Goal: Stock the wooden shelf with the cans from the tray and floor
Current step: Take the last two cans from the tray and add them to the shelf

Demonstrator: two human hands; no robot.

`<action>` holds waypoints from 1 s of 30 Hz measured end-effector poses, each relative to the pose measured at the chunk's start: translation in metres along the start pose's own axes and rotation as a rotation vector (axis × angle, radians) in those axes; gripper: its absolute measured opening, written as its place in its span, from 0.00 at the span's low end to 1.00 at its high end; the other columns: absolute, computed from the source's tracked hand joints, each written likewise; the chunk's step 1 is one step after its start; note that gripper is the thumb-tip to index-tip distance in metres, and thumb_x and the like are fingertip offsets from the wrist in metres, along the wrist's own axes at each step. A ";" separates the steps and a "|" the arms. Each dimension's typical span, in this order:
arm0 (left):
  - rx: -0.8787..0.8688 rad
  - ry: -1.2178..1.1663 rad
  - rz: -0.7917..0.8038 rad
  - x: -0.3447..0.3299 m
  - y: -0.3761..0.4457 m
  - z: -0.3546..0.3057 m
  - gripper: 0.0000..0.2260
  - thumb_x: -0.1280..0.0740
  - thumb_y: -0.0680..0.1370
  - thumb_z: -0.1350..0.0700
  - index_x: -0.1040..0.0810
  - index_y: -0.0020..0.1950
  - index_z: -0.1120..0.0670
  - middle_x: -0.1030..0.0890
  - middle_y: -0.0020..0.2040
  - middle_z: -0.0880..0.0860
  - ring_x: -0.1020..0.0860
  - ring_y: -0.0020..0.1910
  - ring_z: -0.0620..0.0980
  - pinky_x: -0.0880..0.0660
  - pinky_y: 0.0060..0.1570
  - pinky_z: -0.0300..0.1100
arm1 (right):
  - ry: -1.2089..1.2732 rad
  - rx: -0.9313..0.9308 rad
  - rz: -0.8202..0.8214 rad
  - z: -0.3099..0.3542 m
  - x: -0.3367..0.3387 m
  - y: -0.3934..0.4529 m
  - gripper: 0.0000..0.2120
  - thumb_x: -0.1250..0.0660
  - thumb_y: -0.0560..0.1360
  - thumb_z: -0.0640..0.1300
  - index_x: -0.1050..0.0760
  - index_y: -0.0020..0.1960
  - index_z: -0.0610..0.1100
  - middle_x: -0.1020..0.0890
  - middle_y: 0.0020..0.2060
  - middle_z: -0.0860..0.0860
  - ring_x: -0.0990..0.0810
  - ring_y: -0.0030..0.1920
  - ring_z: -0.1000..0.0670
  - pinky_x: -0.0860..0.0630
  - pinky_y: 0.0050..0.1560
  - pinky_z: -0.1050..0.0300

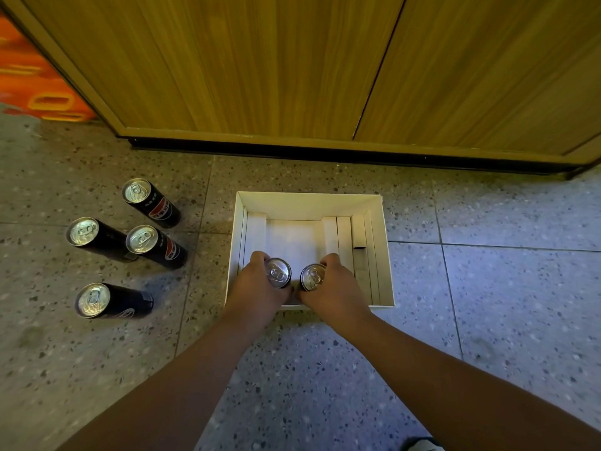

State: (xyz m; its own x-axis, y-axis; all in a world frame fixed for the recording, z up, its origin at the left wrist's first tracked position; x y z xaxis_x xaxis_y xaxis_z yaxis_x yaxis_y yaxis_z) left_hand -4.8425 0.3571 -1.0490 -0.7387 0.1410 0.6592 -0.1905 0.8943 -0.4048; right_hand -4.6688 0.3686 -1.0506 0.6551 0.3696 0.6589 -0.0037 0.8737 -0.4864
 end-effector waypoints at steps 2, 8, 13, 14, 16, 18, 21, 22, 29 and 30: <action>-0.002 -0.059 -0.034 0.004 0.000 0.001 0.26 0.20 0.66 0.49 0.29 0.56 0.50 0.19 0.47 0.48 0.20 0.43 0.46 0.28 0.33 0.34 | 0.029 0.007 -0.035 -0.002 0.005 -0.001 0.27 0.22 0.64 0.54 0.33 0.54 0.48 0.21 0.44 0.53 0.21 0.42 0.52 0.20 0.39 0.54; -0.087 -0.234 -0.058 0.024 0.004 -0.023 0.21 0.19 0.65 0.53 0.23 0.54 0.47 0.18 0.44 0.43 0.21 0.43 0.37 0.24 0.41 0.37 | 0.217 0.056 -0.114 0.011 0.032 0.001 0.19 0.23 0.64 0.52 0.27 0.51 0.53 0.19 0.42 0.56 0.20 0.41 0.55 0.20 0.39 0.53; -0.157 -0.390 -0.036 0.051 0.017 -0.061 0.24 0.20 0.67 0.56 0.25 0.58 0.47 0.19 0.50 0.41 0.21 0.49 0.35 0.26 0.45 0.30 | 0.367 0.133 -0.212 0.046 0.079 0.003 0.25 0.22 0.66 0.48 0.29 0.59 0.55 0.19 0.45 0.62 0.21 0.44 0.65 0.26 0.40 0.69; -0.157 -0.406 -0.048 0.061 0.019 -0.069 0.26 0.20 0.66 0.56 0.27 0.60 0.47 0.20 0.51 0.40 0.22 0.50 0.35 0.26 0.45 0.30 | 0.376 0.163 -0.232 0.055 0.090 0.003 0.28 0.21 0.66 0.47 0.31 0.61 0.55 0.20 0.46 0.63 0.22 0.45 0.66 0.26 0.41 0.72; -0.170 -0.409 -0.083 0.084 0.022 -0.088 0.29 0.19 0.66 0.53 0.28 0.63 0.47 0.21 0.52 0.39 0.22 0.52 0.37 0.26 0.48 0.33 | 0.408 0.219 -0.265 0.075 0.116 0.001 0.29 0.20 0.65 0.46 0.30 0.61 0.52 0.21 0.47 0.64 0.21 0.46 0.67 0.26 0.42 0.73; -0.190 -0.430 -0.116 0.114 0.018 -0.111 0.27 0.19 0.66 0.51 0.27 0.61 0.46 0.20 0.52 0.40 0.22 0.51 0.37 0.25 0.49 0.35 | 0.446 0.261 -0.286 0.097 0.143 -0.006 0.28 0.20 0.65 0.45 0.28 0.61 0.51 0.19 0.48 0.61 0.20 0.48 0.65 0.24 0.44 0.71; -0.219 -0.486 -0.159 0.170 -0.001 -0.160 0.22 0.20 0.68 0.52 0.25 0.57 0.42 0.18 0.50 0.40 0.21 0.51 0.35 0.25 0.49 0.33 | 0.490 0.318 -0.302 0.141 0.194 -0.032 0.27 0.19 0.65 0.45 0.26 0.60 0.50 0.19 0.50 0.59 0.19 0.50 0.61 0.22 0.49 0.66; -0.227 -0.489 -0.178 0.192 -0.011 -0.179 0.21 0.20 0.68 0.51 0.24 0.55 0.40 0.18 0.50 0.39 0.21 0.50 0.34 0.25 0.49 0.33 | 0.501 0.330 -0.296 0.158 0.213 -0.043 0.27 0.19 0.65 0.45 0.26 0.60 0.51 0.18 0.51 0.59 0.19 0.51 0.61 0.22 0.50 0.65; -0.334 -0.455 -0.206 0.351 -0.101 -0.340 0.24 0.21 0.68 0.51 0.23 0.62 0.44 0.18 0.53 0.39 0.21 0.54 0.35 0.25 0.49 0.30 | 0.465 0.424 -0.236 0.296 0.370 -0.148 0.29 0.20 0.66 0.51 0.26 0.65 0.52 0.18 0.54 0.60 0.20 0.55 0.61 0.22 0.56 0.62; -0.340 -0.452 -0.206 0.372 -0.114 -0.362 0.23 0.21 0.68 0.50 0.23 0.61 0.43 0.18 0.53 0.38 0.21 0.54 0.35 0.25 0.49 0.30 | 0.454 0.429 -0.236 0.313 0.392 -0.162 0.30 0.20 0.66 0.52 0.27 0.66 0.52 0.19 0.55 0.60 0.21 0.56 0.60 0.22 0.57 0.60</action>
State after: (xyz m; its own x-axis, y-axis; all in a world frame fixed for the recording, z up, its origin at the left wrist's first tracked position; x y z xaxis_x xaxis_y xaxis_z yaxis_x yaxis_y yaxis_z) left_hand -4.8614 0.4612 -0.5277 -0.9243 -0.1778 0.3377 -0.1969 0.9802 -0.0229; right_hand -4.6479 0.4713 -0.5335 0.9280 0.0651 0.3667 -0.0601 0.9979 -0.0251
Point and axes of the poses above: each hand's wrist, its own y-axis towards the middle knuckle, its own x-axis out of the back of the hand, z = x × y, the point moved 10 cm from there along y, towards the middle knuckle
